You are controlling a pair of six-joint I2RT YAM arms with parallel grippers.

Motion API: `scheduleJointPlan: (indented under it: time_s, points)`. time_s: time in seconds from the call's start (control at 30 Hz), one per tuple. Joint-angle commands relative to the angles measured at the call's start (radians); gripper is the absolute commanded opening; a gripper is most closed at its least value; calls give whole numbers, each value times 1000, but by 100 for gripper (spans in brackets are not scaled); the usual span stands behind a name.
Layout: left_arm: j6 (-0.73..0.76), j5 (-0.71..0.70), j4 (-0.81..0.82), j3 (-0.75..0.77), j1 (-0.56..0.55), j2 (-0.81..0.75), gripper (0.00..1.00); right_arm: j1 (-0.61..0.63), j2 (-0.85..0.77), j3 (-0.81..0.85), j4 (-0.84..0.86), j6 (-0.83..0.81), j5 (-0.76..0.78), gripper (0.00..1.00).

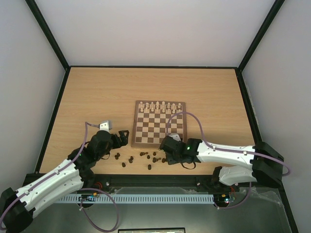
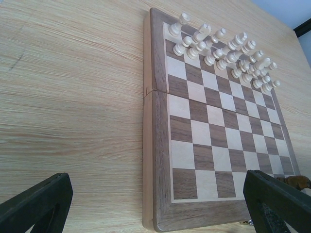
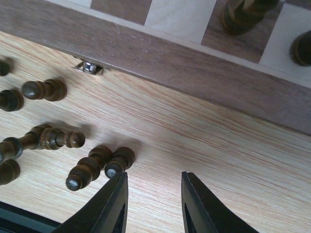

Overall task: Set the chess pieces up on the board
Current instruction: Pick up the chess piece at the center of the board.

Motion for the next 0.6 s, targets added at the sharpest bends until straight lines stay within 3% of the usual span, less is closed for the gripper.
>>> scheduleJointPlan:
  time_s: [0.0,0.57]
  points:
    - [-9,3,3,-17,-2,-13,99,-9,40,-20,18,-14,-23,30]
    - [-9,-2,4,-24,-3,-16,99,-10,108,-4,69,-48,-72,30]
